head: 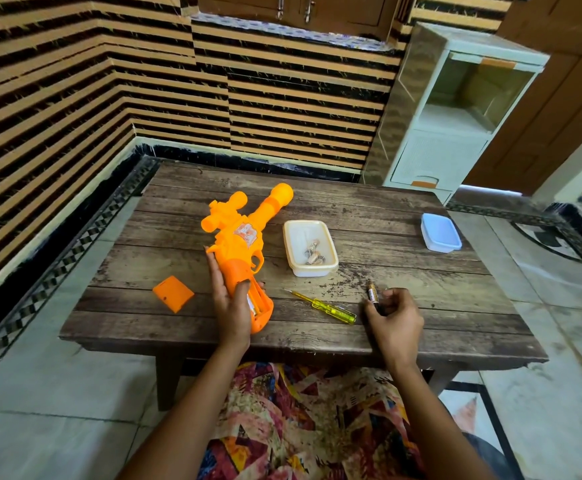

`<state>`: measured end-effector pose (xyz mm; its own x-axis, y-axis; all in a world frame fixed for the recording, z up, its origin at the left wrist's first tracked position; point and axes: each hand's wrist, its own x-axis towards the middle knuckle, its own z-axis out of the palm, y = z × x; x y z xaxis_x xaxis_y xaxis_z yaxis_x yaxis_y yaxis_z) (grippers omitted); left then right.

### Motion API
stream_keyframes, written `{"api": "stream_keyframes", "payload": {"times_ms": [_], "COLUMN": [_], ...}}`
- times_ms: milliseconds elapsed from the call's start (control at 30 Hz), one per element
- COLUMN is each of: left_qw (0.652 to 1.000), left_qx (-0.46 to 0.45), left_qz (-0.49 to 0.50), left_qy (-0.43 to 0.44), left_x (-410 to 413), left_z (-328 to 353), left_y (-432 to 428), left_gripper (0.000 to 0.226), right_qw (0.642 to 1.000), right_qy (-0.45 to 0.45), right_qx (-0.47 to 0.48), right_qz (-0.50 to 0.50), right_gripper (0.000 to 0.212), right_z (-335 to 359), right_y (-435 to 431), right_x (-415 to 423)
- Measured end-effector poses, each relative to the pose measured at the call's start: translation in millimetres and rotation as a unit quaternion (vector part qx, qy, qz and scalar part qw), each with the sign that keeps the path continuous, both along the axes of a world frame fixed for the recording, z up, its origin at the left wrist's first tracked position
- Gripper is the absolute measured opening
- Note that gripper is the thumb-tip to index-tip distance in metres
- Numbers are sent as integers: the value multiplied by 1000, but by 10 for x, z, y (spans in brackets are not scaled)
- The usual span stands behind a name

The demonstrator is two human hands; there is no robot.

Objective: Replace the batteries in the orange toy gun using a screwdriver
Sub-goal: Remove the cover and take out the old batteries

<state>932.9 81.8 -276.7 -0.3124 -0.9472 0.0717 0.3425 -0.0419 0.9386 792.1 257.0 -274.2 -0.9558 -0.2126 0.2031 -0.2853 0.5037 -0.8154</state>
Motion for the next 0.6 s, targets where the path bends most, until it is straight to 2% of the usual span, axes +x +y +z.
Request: {"api": "stream_keyframes", "payload": {"times_ms": [300, 400, 500, 600], "left_qw": [1000, 1000, 1000, 998], "left_qx": [2, 7, 3, -9], "left_qz": [-9, -12, -8, 9], "left_qy": [2, -11, -28, -54], "left_x": [29, 27, 41, 55], "left_z": [46, 19, 25, 39], "left_y": [23, 5, -7, -17], "left_gripper": [73, 74, 74, 66], "right_qw": [1000, 998, 987, 959], "right_qy": [-5, 62, 135, 123], "right_qx": [-18, -13, 20, 118], "right_qz": [-6, -7, 83, 228], "right_gripper": [24, 21, 19, 33], "right_z": [-48, -30, 66, 136], "right_y": [18, 21, -12, -119], "right_x": [-31, 35, 190, 320]}}
